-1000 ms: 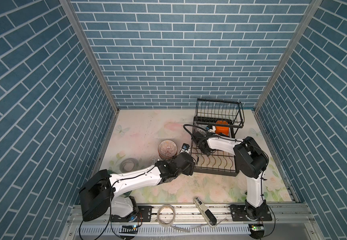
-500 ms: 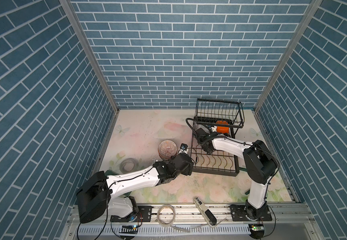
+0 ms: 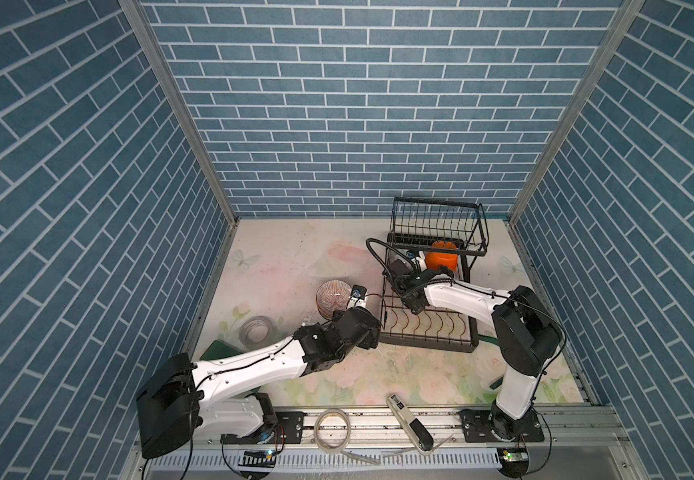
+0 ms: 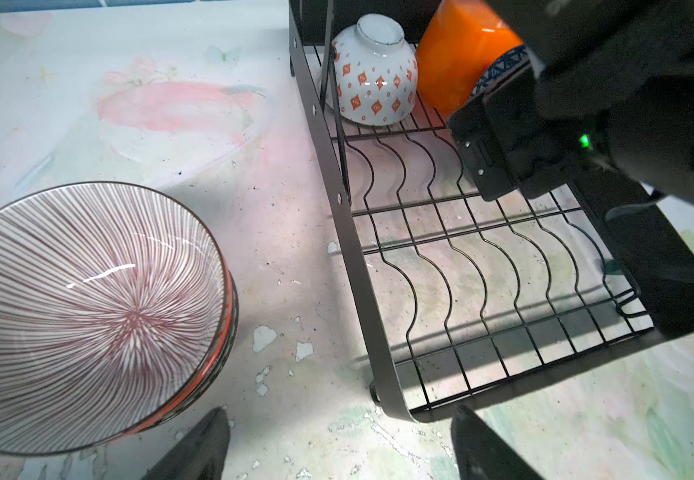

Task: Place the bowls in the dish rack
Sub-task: 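Open and withdraw the right gripper while the left gripper moves to the striped stack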

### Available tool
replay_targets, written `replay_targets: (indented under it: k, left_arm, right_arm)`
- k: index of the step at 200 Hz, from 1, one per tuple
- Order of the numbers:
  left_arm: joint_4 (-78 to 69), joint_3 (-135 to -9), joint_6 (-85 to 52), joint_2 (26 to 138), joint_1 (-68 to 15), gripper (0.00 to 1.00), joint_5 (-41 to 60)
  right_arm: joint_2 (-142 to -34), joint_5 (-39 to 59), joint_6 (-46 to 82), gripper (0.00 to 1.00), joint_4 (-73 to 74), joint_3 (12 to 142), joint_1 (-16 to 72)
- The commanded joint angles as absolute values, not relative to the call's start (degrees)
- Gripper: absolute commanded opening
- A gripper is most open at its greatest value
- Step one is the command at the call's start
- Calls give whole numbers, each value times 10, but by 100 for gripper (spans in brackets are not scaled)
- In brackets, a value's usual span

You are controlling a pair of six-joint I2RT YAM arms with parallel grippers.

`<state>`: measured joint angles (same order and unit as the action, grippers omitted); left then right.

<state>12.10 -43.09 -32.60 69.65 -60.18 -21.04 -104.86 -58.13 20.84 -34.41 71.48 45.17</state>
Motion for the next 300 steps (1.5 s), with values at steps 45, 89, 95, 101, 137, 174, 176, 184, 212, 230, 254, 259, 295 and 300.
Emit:
replay_targets:
  k: [45,89,95,101,137,174,176,184,212,230,254,259,295,300]
  left_arm:
    - [220,-450,-331,641,-584,89,-265]
    - [292,-465,-357,609,-534,90,-247]
    - [299,-467,-357,606,-529,90,-242]
    - [306,-469,-357,603,-523,90,-239]
    - [341,-485,-354,598,-510,90,-240]
    - [373,-499,-359,606,-499,90,-242]
    - [375,-500,-360,607,-497,90,-241]
    - [382,-502,-360,608,-489,90,-236]
    - [399,-511,-359,620,-447,91,-201]
    - [406,-519,-356,632,-420,90,-181]
    - [417,-536,-346,659,-390,90,-161]
    - [421,-541,-343,666,-385,90,-160]
    - [437,-575,-315,712,-356,87,-146]
    - [438,-579,-312,718,-351,86,-144]
  right_arm:
    - [-969,-512,164,93,-327,688,474]
    - [-916,-405,163,92,-331,667,475]
    - [-910,-387,163,92,-330,663,475]
    - [-903,-371,163,92,-328,658,475]
    - [-877,-295,156,91,-310,636,475]
    - [-851,-226,150,89,-304,622,475]
    - [-849,-221,150,89,-303,621,475]
    - [-837,-200,148,89,-298,613,475]
    - [-784,-138,152,88,-275,581,475]
    - [-751,-110,156,86,-264,563,475]
    - [-709,-94,167,84,-248,539,475]
    - [-702,-92,169,83,-244,533,474]
    - [-669,-82,177,82,-230,505,475]
    - [-669,-82,179,82,-230,503,475]
